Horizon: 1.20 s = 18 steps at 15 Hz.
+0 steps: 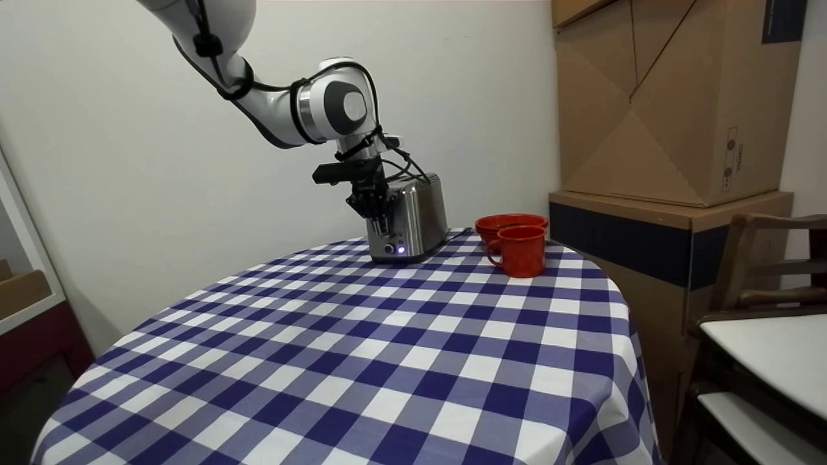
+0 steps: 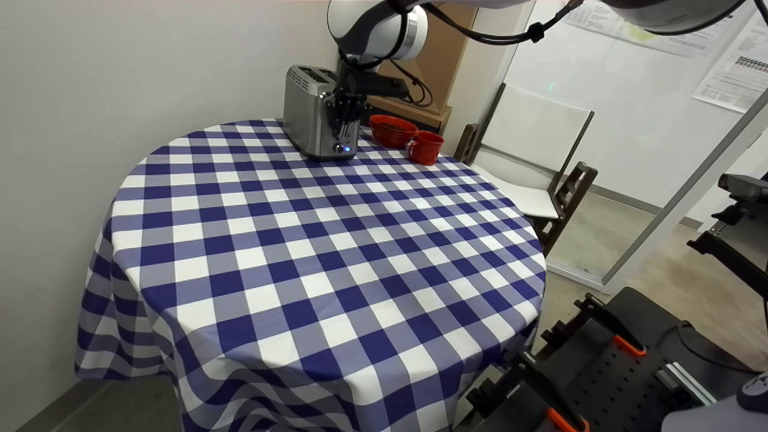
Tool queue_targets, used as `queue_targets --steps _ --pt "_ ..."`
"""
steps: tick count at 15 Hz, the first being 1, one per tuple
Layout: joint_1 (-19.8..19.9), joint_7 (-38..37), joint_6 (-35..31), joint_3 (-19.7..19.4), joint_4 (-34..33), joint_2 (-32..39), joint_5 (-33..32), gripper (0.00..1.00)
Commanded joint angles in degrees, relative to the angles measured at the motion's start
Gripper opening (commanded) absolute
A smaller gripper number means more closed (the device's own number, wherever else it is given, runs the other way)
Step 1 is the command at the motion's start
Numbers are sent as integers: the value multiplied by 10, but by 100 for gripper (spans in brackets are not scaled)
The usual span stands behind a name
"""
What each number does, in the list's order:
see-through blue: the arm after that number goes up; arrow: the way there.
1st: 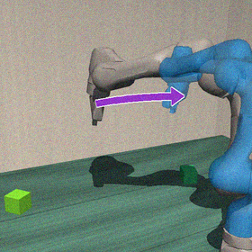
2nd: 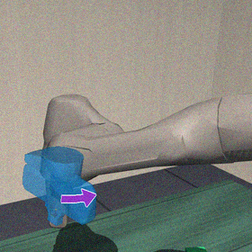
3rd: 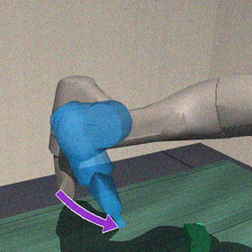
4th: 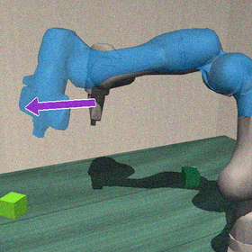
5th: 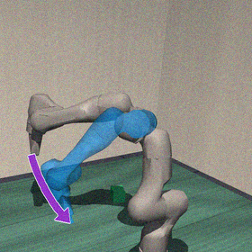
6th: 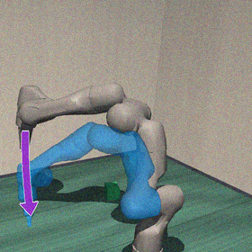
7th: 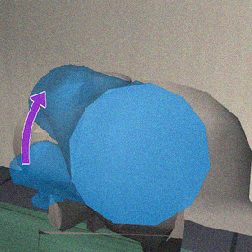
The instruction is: Push the toaster lever down
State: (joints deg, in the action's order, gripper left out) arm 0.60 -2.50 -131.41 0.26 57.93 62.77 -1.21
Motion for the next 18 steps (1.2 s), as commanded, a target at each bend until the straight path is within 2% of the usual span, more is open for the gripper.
queue_targets --steps 1,5,12,16,17,18 --pt "16 33 35 25 2 -35 28 2" --pt "20 28 70 40 93 -133 55 2" --pt "12 34 100 35 276 -279 55 2" --pt "-3 44 24 21 389 -354 21 2" --pt "-6 45 1 17 416 -374 11 5" --pt "-6 49 -20 18 445 -395 6 27"
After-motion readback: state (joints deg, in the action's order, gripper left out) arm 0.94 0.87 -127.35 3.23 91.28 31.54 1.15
